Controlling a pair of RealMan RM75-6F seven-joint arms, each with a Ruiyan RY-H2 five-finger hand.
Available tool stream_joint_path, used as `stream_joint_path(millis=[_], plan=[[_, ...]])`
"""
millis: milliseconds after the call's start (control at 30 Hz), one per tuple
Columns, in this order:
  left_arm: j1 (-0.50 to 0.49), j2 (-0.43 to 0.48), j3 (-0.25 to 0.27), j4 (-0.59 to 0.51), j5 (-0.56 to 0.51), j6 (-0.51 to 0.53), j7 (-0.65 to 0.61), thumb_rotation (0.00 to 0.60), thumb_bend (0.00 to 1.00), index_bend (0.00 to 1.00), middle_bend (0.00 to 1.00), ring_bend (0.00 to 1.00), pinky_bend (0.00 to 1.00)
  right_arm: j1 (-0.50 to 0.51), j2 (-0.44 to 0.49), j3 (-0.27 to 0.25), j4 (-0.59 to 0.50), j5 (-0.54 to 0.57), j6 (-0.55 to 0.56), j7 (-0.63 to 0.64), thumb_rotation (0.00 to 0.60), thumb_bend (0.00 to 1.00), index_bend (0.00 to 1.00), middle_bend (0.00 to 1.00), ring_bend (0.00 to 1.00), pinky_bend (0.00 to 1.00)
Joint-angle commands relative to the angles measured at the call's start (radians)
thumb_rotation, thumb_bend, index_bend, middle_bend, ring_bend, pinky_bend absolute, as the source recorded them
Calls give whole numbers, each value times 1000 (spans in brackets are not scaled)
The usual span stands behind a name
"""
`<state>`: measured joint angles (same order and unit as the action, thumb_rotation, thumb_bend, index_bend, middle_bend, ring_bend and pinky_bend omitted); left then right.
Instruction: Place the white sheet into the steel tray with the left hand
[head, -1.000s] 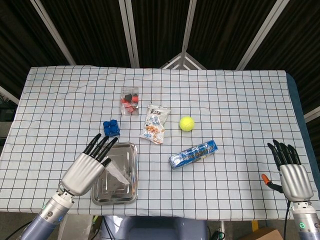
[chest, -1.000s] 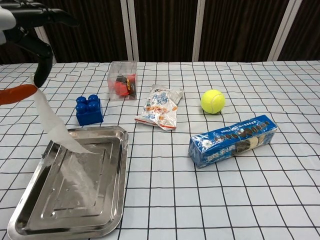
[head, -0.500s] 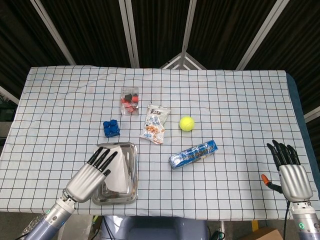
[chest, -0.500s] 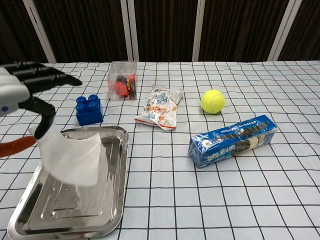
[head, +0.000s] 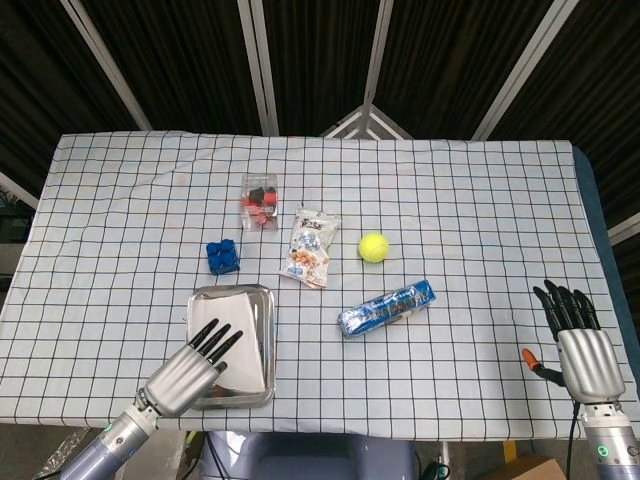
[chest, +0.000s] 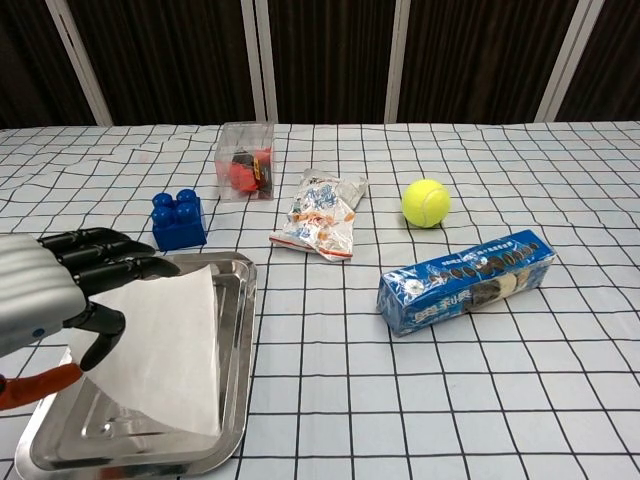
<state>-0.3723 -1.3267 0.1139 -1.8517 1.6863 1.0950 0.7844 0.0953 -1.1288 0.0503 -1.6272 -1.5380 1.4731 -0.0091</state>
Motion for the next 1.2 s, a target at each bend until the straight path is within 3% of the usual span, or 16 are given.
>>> stream_joint_path(millis=[33, 333, 800, 1200], plan=[[-7, -8, 4, 8, 12, -6, -8, 600, 479, 577, 36, 0, 0, 0, 0, 0, 0, 0, 1, 0, 600, 313, 0, 0, 0, 0], [-29, -17, 2, 36, 34, -26, -22, 600, 479, 576, 38, 0, 0, 0, 2, 0, 0, -1, 1, 3, 600, 313, 0, 0, 0, 0], [-42, 43, 23, 62, 77, -21, -61, 600, 479, 567, 35, 0, 0, 0, 0, 0, 0, -2, 2, -1, 600, 313, 0, 0, 0, 0], [-43, 40, 14, 73, 79, -14, -76, 600, 479, 515, 19, 0, 0, 0, 0, 0, -1, 0, 1, -2, 600, 314, 0, 0, 0, 0]])
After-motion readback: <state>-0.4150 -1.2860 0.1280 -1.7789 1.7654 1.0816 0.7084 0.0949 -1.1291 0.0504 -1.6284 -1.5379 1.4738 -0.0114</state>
